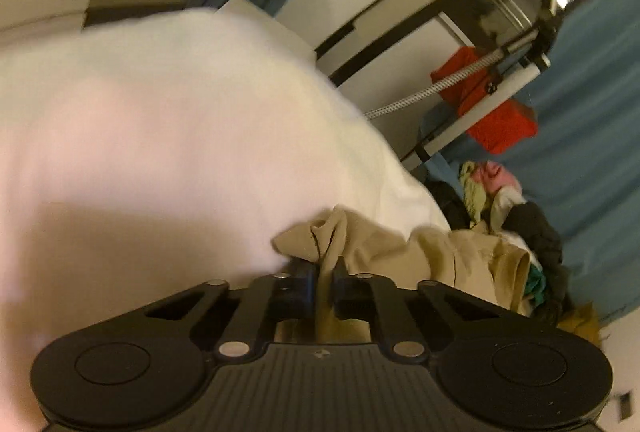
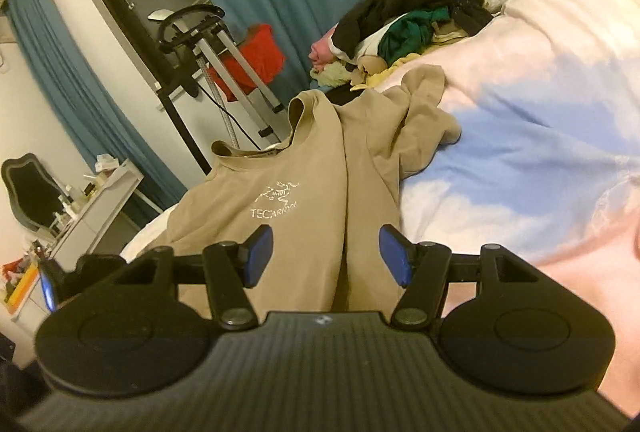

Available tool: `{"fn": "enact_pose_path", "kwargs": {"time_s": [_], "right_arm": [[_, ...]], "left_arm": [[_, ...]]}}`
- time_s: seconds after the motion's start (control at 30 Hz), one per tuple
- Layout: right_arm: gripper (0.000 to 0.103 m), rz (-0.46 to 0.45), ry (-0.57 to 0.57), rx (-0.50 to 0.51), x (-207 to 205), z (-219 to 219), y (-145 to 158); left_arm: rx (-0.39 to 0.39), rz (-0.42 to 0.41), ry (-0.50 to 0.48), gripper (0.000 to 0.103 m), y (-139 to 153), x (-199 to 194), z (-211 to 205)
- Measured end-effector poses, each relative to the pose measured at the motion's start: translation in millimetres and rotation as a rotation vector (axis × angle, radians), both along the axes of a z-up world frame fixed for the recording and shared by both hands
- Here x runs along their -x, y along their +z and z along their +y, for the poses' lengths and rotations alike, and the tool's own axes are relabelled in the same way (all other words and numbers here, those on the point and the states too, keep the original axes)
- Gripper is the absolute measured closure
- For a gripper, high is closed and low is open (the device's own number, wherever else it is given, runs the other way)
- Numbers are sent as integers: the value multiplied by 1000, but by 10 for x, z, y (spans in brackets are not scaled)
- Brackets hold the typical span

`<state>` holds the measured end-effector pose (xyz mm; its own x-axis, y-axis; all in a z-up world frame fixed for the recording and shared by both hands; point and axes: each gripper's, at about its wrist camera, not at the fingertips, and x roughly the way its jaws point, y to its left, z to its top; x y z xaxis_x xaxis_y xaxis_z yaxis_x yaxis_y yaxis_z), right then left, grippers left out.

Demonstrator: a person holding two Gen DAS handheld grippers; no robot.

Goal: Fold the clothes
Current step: 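Open both grippers and release the T-shirt flat on the bed, then smooth the T-shirt body with the left gripper, pressing along its length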

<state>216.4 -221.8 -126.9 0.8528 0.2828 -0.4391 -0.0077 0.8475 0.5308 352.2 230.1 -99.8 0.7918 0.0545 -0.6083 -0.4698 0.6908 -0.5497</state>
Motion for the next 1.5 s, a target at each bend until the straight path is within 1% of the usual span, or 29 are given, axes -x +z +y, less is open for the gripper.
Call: {"fn": "enact_pose_path", "kwargs": {"time_s": [0.07,0.17,0.23,0.27,0.3,0.37,0.4,0.47,0.5,0.53,0.63,0.67,0.73,0.77,0.8,0.83,0.93,1.03,1.07,1.13,1.27,1.33,1.37,1.4,1.43,1.5], "right_arm": [[41,-2,2,24,-20,42,-4],[41,-6,15,60,-49,112,-18],[41,-10,23,87,-71,159,-22],[41,-13,25,102,-83,178,-21],[41,-16,26,116,-96,195,-24],[41,-22,23,143,-122,221,-22],[41,-23,20,153,-134,230,-26],[41,-25,17,162,-153,242,-41],[41,-26,16,166,-162,248,-49],[41,-26,15,170,-171,254,-57],[41,-29,20,175,-190,263,-69],[41,-32,22,169,-186,261,-62],[41,-41,26,160,-163,258,-38],[41,-47,27,158,-144,259,-20],[41,-54,29,156,-125,259,-2],[41,-61,31,159,-91,264,24],[41,-88,35,178,35,283,110],[41,-105,36,216,162,318,194],[41,-113,36,226,211,324,221],[41,-126,41,245,333,341,279],[41,-119,33,260,543,314,333],[41,-115,29,268,648,299,359],[41,-113,27,272,701,292,372],[41,-111,25,275,753,285,385],[41,-113,18,277,786,264,399],[41,-115,6,260,824,205,423]], "left_arm": [[-119,5,-6,97,224,-182,50],[-296,24,33,98,600,-456,122],[-414,49,66,98,763,-652,136],[-460,62,78,98,806,-742,135],[-480,84,84,98,783,-814,130],[-489,146,81,97,660,-945,144],[-480,166,79,95,592,-993,158],[-427,155,78,82,463,-923,215],[-414,158,75,70,421,-843,229],[-408,168,63,61,392,-757,230],[-381,187,-19,57,422,-406,197],[-370,189,-58,56,453,-238,153],[-355,196,-147,50,546,175,34],[-345,211,-188,49,572,385,-40],[-331,225,-231,49,593,628,-126],[-298,242,-271,49,596,904,-223],[-131,318,-382,49,520,1615,-480],[-27,412,-466,49,417,2188,-769],[-4,441,-491,49,385,2358,-858],[-4,485,-529,49,345,2600,-998],[-51,513,-547,50,387,2810,-1125],[-74,528,-556,56,408,2916,-1188],[-86,535,-560,57,418,2969,-1220],[-98,542,-565,62,428,3021,-1252],[-108,547,-568,70,444,3064,-1272],[-125,545,-577,80,503,3113,-1270]]}}
